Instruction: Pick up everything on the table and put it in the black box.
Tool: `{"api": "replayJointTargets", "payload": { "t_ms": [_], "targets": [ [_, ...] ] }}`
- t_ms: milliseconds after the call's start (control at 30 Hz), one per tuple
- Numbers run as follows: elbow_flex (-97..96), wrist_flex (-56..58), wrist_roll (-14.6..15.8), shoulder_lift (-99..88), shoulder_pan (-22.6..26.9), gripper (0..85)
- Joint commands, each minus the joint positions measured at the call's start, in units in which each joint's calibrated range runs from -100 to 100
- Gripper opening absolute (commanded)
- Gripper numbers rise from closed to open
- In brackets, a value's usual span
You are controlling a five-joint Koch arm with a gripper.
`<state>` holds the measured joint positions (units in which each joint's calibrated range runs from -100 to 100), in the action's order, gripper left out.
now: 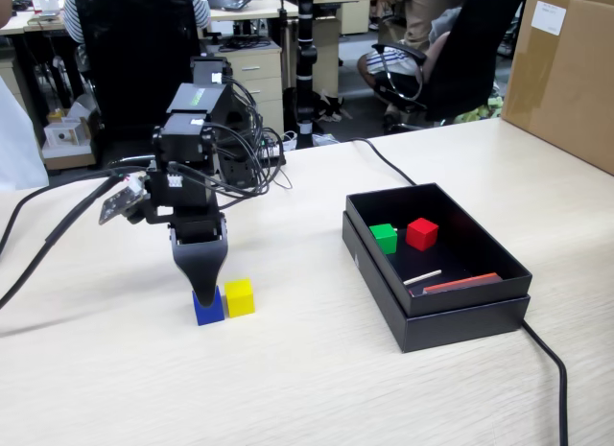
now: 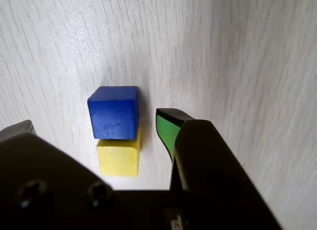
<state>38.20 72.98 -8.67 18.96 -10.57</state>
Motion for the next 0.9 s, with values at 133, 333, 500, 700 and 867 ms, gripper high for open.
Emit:
{"api": "replayJointTargets", "payload": {
  "t_ms": [133,333,500,700,867],
  "targets": [
    [6.95,-0.28,-0.15,4.16,-0.44,42.7],
    [10.66,-0.28,0.05,8.63,-0.59,25.1],
    [12.93,-0.28,0.15,10.24,-0.88,16.2],
    [11.48,-0.28,-0.05,-0.43,-1.32,5.7],
    [8.49,-0.28,-0.2,-15.24,-0.34,5.7]
  ]
}}
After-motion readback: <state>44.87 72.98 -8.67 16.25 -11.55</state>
